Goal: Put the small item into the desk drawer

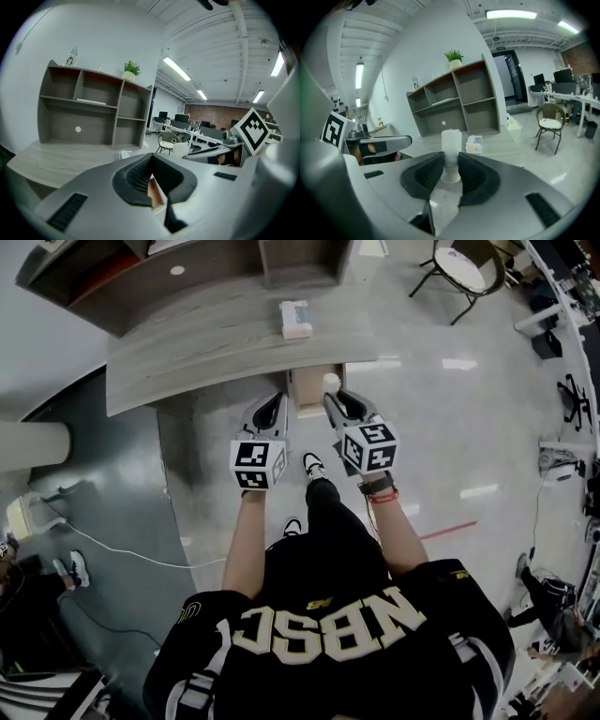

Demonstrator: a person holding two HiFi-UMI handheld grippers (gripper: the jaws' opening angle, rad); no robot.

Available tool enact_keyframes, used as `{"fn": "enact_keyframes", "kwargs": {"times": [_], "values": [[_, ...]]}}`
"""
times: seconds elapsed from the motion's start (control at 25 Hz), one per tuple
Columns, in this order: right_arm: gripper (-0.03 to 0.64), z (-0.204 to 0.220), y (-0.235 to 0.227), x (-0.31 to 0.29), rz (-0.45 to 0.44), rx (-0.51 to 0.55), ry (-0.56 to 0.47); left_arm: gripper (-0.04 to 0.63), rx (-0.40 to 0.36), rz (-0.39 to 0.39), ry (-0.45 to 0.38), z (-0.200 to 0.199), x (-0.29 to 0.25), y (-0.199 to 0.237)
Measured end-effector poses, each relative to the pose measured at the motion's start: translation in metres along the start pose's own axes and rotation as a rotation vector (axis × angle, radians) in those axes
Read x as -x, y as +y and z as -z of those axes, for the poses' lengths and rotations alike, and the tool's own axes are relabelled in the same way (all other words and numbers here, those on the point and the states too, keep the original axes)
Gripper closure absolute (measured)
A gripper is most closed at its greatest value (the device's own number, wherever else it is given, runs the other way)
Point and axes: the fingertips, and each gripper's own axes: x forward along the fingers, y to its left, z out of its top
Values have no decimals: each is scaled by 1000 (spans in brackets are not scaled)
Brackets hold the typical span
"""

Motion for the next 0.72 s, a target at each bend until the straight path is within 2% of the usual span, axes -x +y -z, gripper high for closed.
{"fn": "enact_keyframes", "kwargs": {"times": [0.52,0.72], "values": [[509,69,-22,-58,-60,110,184,581,67,-28,88,54,-37,17],[509,92,-32,-74,-86,147,227,581,45,-42,124,73,-46,20]]}}
